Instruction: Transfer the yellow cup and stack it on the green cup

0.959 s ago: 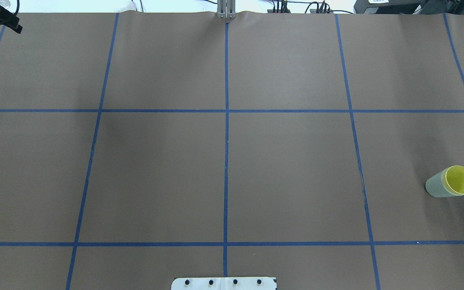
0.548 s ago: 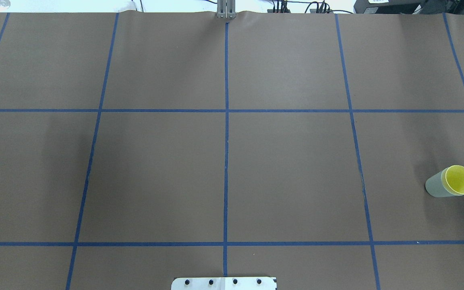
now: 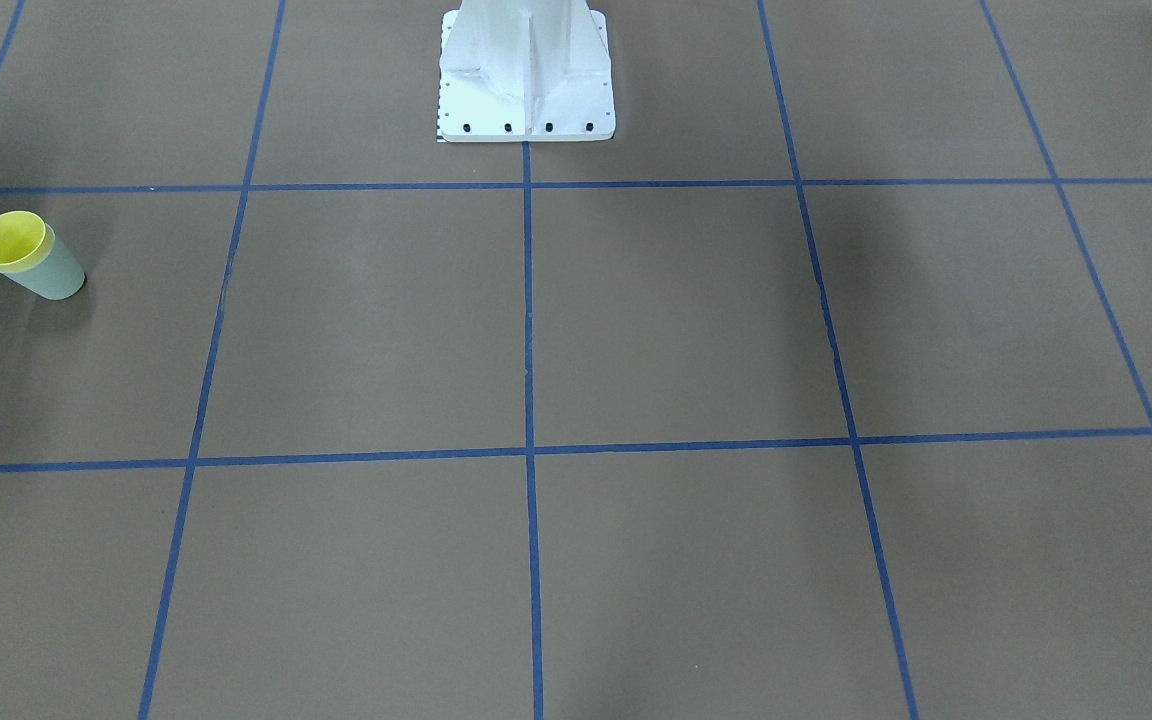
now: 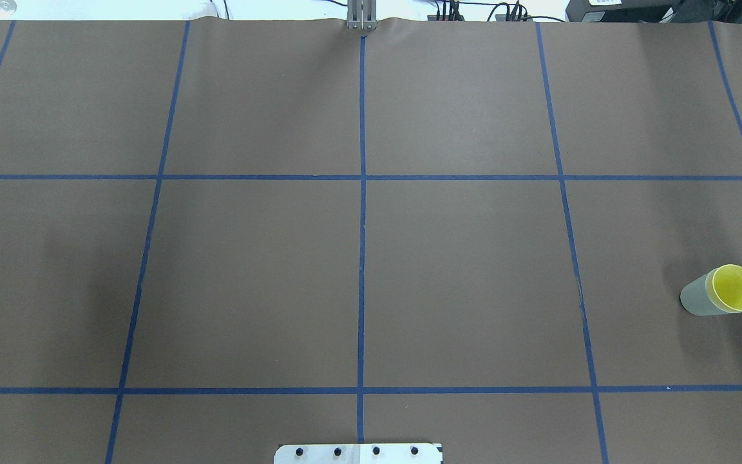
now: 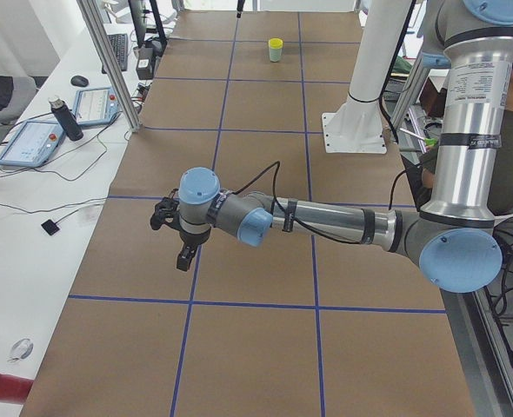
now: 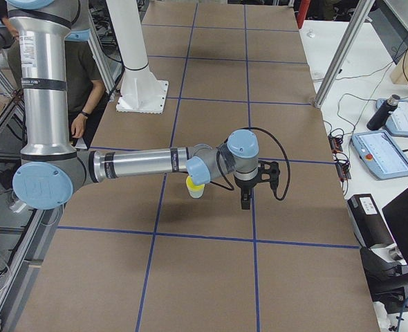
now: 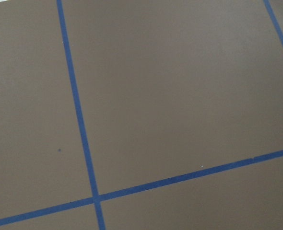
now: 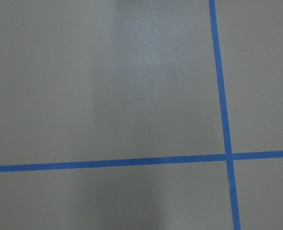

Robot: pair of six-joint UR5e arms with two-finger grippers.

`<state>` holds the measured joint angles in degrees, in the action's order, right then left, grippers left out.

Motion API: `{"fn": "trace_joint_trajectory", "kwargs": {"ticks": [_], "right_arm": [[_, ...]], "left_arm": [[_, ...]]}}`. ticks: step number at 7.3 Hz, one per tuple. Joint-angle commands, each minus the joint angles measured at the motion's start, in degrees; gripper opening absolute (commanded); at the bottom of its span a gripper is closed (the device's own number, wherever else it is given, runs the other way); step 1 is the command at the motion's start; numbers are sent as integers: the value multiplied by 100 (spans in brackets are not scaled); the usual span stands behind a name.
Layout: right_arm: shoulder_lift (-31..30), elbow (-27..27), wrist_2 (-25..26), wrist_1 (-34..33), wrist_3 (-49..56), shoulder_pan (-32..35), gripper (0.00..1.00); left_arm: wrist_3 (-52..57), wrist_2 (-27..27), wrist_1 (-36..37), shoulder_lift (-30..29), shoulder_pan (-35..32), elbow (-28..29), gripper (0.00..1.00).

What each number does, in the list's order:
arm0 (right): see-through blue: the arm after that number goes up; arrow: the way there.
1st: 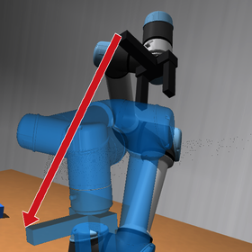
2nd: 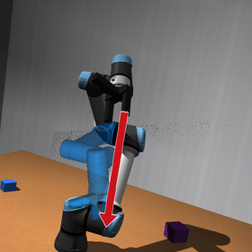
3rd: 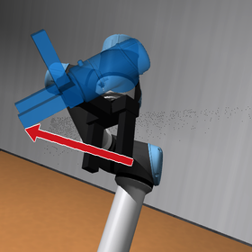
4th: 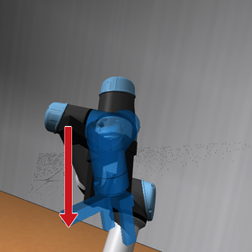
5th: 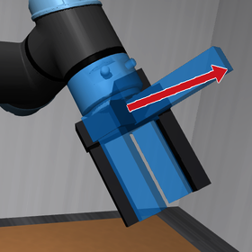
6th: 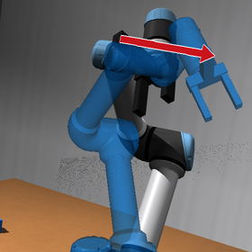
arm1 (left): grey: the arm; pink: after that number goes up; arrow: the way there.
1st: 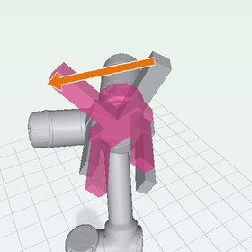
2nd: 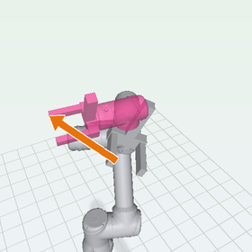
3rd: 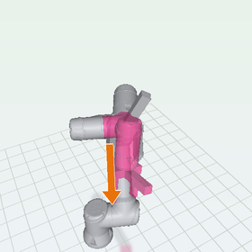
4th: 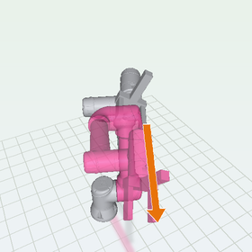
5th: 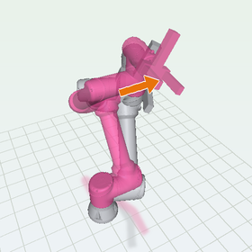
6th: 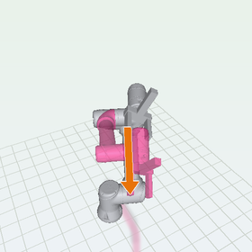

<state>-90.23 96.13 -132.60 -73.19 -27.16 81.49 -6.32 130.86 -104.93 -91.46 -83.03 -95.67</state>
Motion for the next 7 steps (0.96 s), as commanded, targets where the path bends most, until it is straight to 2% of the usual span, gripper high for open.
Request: {"fn": "trace_joint_trajectory", "kwargs": {"ticks": [1, 2, 5, 7], "right_arm": [[41, 2, -186, -711, 779, 183, 100], [32, -6, -187, -949, 983, 183, 100], [93, 55, -328, -1784, 1537, 192, 100], [59, 108, -328, -1804, 1538, 201, 100]], "left_arm": [[114, 17, 1148, 206, -20, -591, 100], [114, 236, 1098, 477, -20, -576, 100], [131, 212, 1079, 541, -3, -418, 100], [70, 177, 1097, 497, -3, -496, 100]]}}
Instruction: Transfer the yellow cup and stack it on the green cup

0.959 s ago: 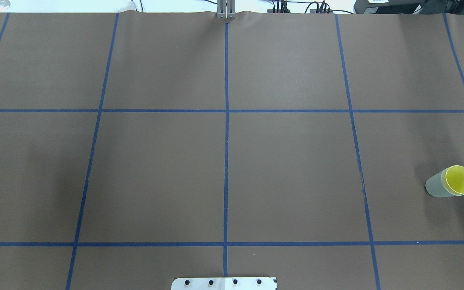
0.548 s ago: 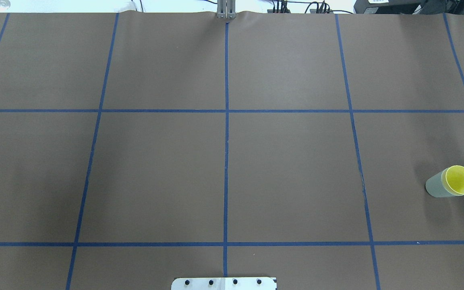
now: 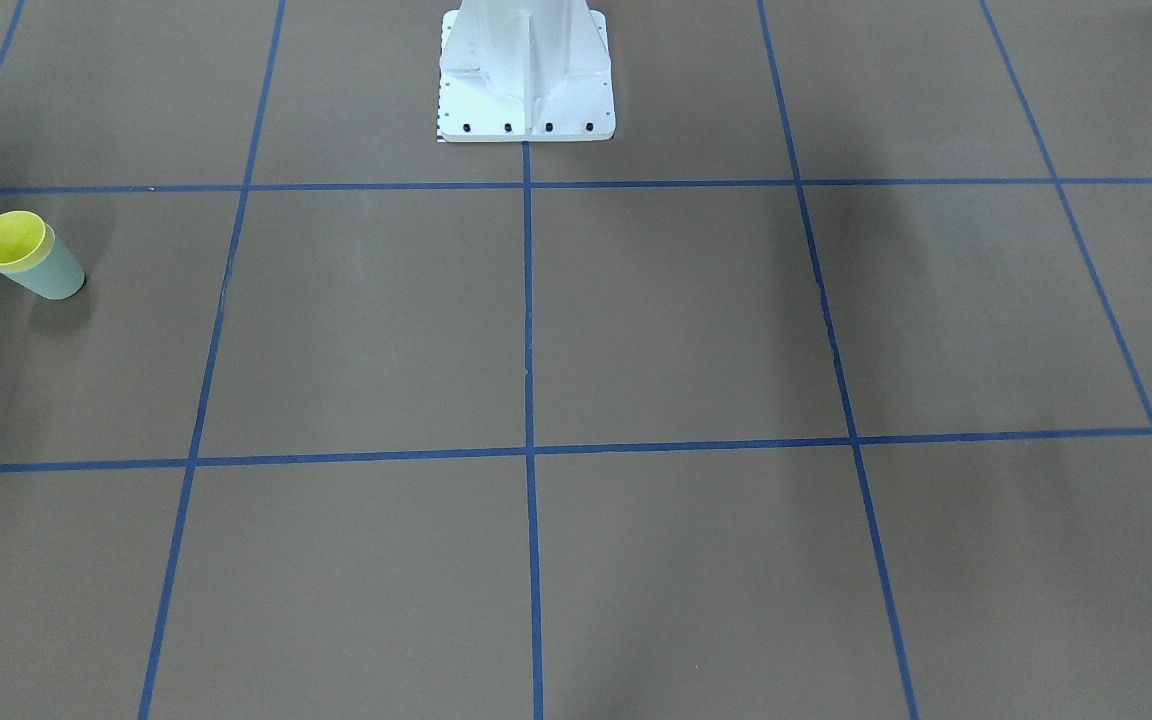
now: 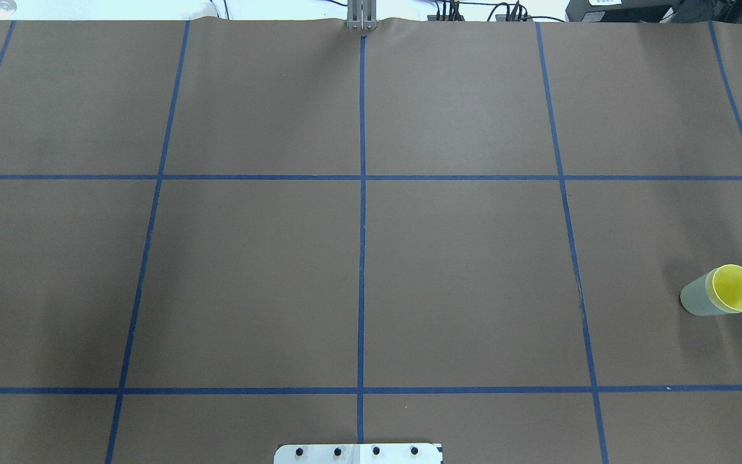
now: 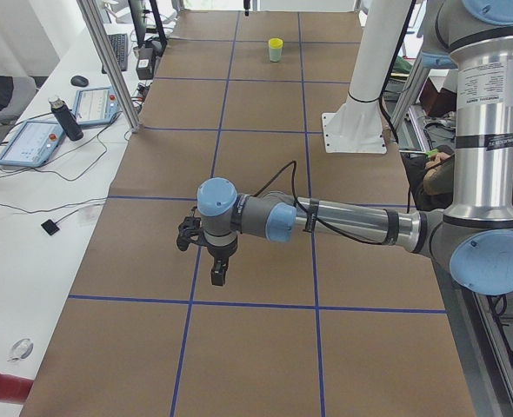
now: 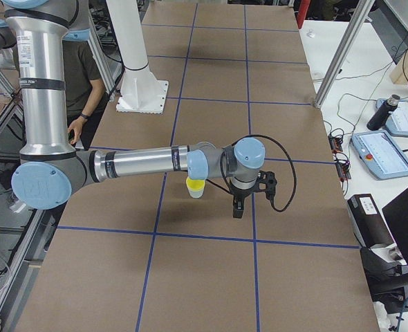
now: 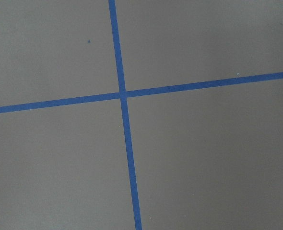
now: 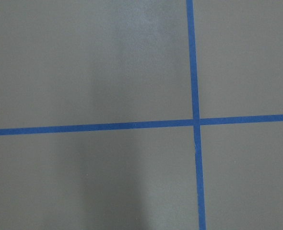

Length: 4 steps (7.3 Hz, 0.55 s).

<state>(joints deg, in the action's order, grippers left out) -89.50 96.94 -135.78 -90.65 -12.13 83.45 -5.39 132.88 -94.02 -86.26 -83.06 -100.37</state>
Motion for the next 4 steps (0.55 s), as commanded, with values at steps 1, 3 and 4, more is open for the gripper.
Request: {"fn": "trace_joint_trajectory", "kwargs": {"ticks": [1, 3, 4], "right_arm": [[-32, 18, -10, -49, 27, -4, 100], [-128, 27, -10, 12, 27, -5, 100], [-190, 35, -18, 12, 36, -5, 100]], "left_arm": [[-23, -25, 7, -23, 1, -69, 100], [-23, 9, 15, 21, -8, -78, 100], [-23, 36, 41, 21, 1, -70, 100]]}}
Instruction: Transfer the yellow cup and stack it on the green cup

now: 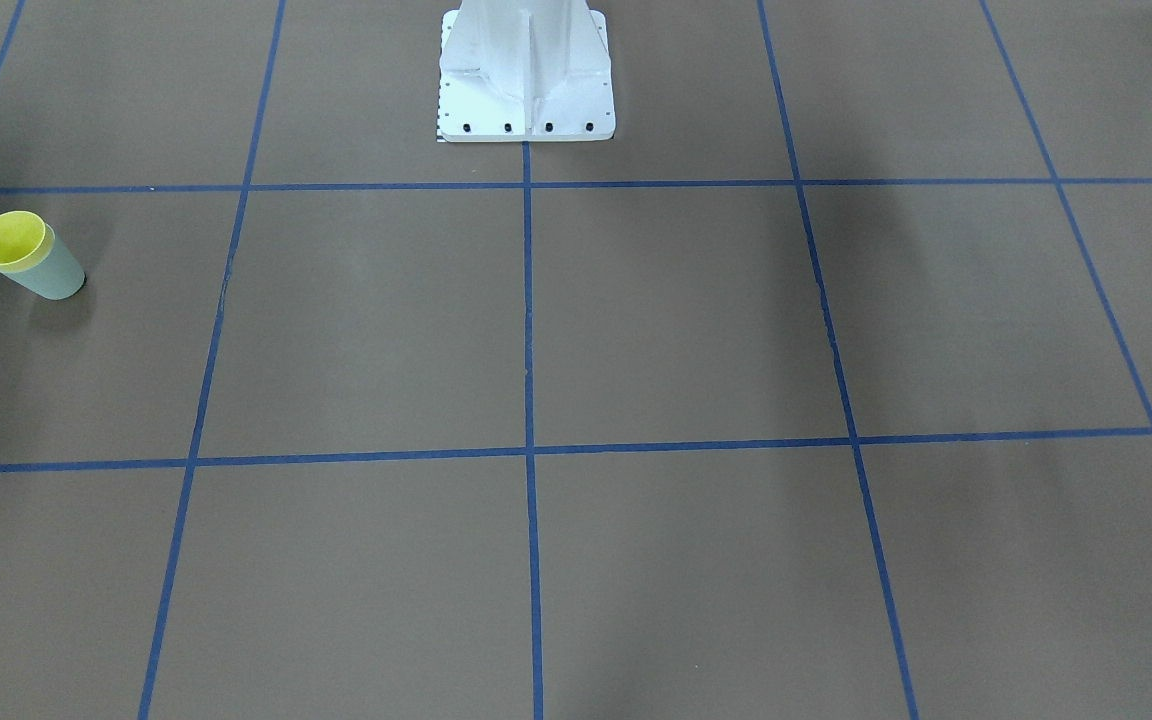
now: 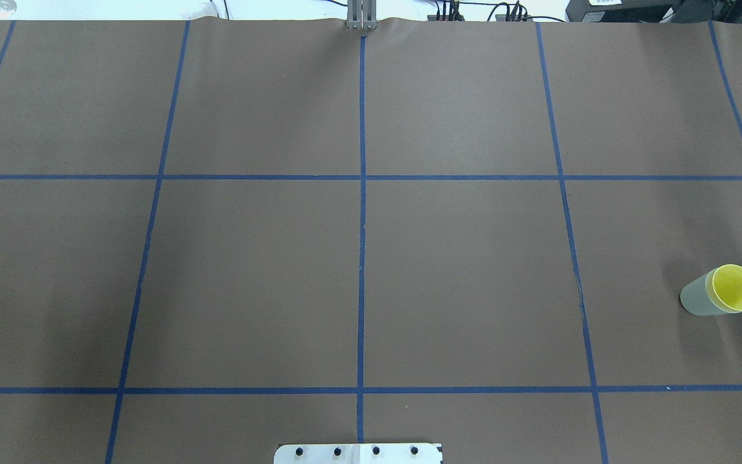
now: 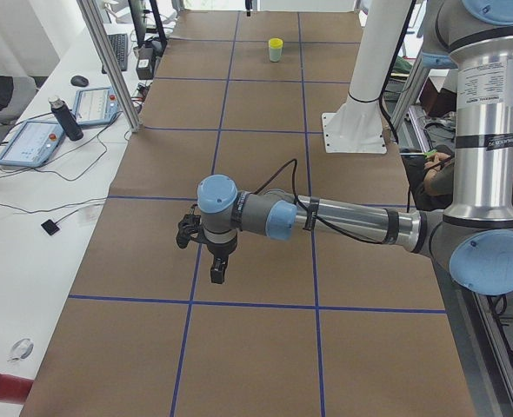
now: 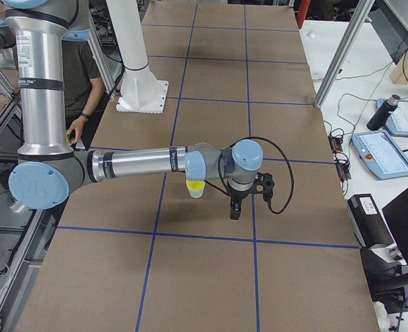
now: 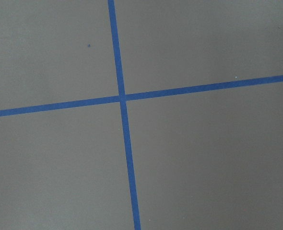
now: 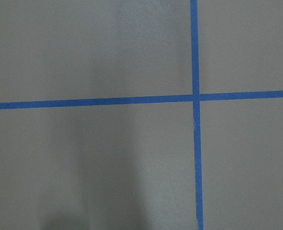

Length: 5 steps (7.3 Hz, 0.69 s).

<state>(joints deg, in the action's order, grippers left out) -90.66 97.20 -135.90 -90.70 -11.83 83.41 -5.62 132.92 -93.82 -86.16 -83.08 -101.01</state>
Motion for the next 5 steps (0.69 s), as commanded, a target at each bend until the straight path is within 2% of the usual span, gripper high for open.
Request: {"fn": "trace_joint_trajectory", "kwargs": {"ticks": [1, 5], "right_arm": [[-101, 0, 2, 25, -4, 0, 100], [-109, 0, -147, 17, -47, 0, 100]], "left_arm": [[0, 32, 21, 20, -6, -68, 100], [0, -3, 4, 2, 2, -59, 100]]}}
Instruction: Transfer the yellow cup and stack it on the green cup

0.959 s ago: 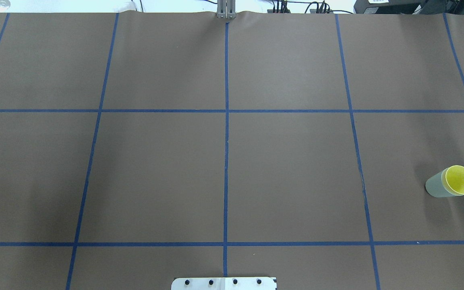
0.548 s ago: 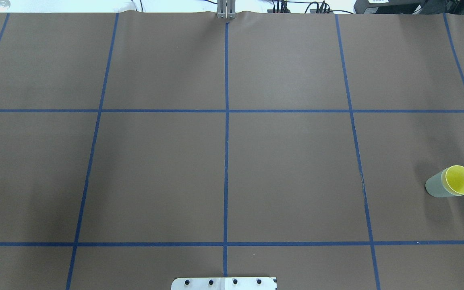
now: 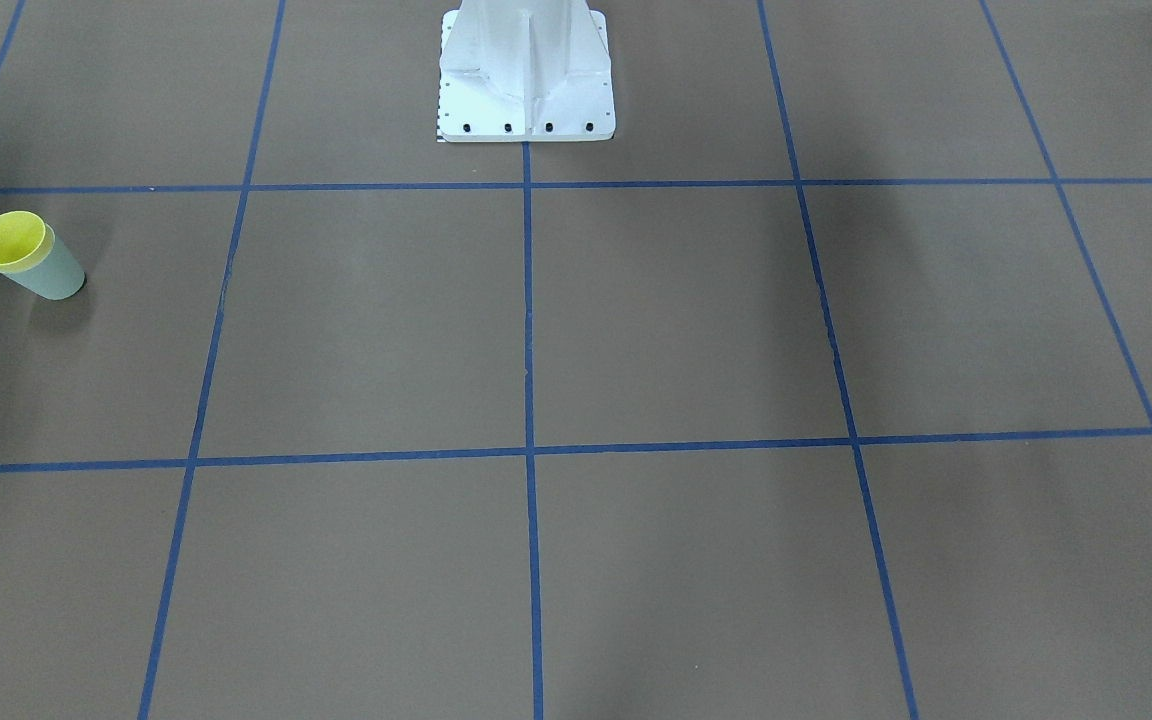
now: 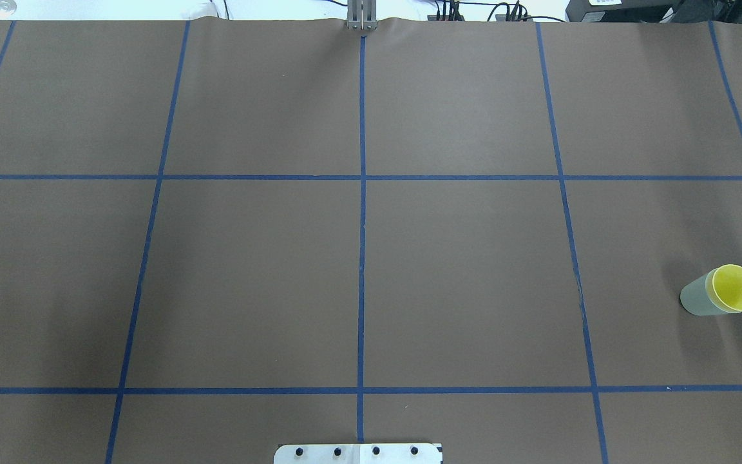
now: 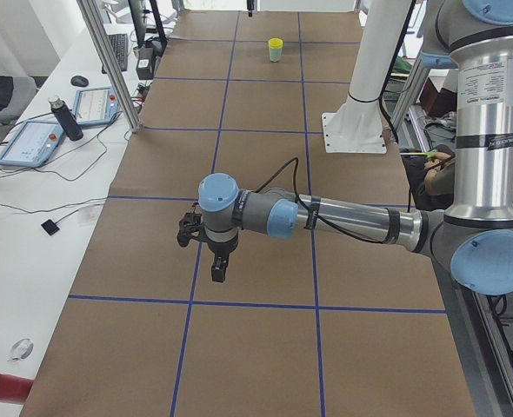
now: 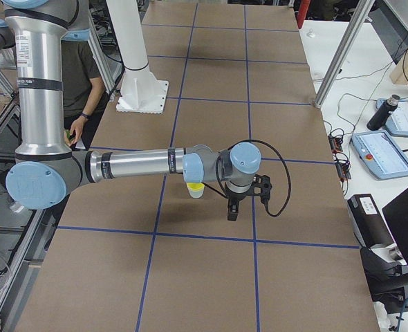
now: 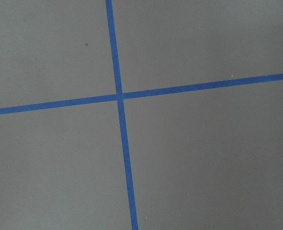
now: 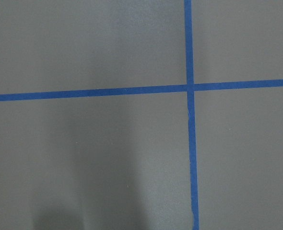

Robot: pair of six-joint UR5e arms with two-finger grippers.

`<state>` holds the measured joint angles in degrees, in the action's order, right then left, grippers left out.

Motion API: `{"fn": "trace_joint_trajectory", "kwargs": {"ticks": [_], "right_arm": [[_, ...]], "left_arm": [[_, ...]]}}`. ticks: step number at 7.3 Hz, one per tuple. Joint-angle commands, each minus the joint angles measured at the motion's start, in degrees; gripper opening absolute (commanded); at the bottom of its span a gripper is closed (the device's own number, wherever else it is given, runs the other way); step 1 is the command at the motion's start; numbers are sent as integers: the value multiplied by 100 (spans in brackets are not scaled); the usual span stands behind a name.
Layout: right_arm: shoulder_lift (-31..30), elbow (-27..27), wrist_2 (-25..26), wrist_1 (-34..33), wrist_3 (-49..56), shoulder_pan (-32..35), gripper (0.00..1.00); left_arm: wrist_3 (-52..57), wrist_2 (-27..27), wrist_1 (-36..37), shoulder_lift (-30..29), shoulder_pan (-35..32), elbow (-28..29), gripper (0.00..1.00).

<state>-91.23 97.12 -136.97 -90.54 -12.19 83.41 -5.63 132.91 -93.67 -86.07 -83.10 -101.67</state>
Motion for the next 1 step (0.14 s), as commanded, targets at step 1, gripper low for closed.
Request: {"fn": "trace_joint_trajectory", "kwargs": {"ticks": [1], "right_arm": [[-44, 52, -40, 10, -29, 0, 100]], "left_arm": [[-9, 15, -19, -59, 4, -20, 100]]}}
